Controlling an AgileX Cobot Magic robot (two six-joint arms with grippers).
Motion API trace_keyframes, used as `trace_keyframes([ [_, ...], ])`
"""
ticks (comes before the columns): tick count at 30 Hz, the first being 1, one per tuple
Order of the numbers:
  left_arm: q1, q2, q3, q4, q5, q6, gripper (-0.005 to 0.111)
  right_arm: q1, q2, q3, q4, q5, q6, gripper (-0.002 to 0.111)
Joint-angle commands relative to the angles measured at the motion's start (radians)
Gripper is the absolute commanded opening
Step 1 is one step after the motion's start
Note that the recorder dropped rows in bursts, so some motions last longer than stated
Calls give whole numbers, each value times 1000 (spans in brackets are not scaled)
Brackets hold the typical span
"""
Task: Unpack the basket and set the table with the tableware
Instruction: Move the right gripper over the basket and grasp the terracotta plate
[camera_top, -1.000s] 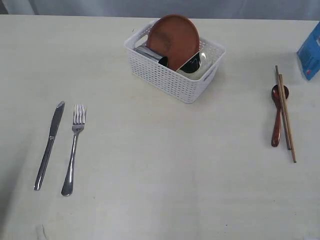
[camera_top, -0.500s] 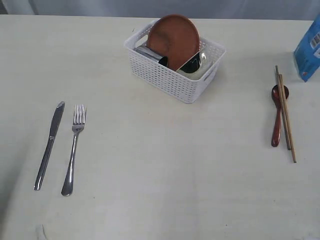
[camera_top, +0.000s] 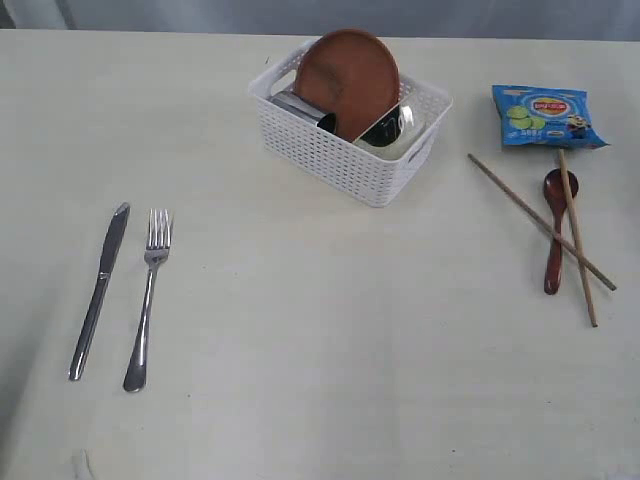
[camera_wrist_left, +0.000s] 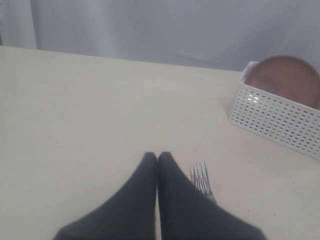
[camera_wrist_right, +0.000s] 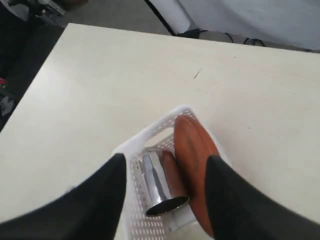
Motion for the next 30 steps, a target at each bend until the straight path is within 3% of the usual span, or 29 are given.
trace_keyframes([
  [1,1,-4,3,-3,-9,1,0,43,11,-15,-78,-42,12,47],
  [14,1,-4,3,-3,-9,1,0,132,197,-15,-123,-64,4,47],
  [30,1,-4,3,-3,-9,1,0,126,266,-187,-83,-14,-23,46],
])
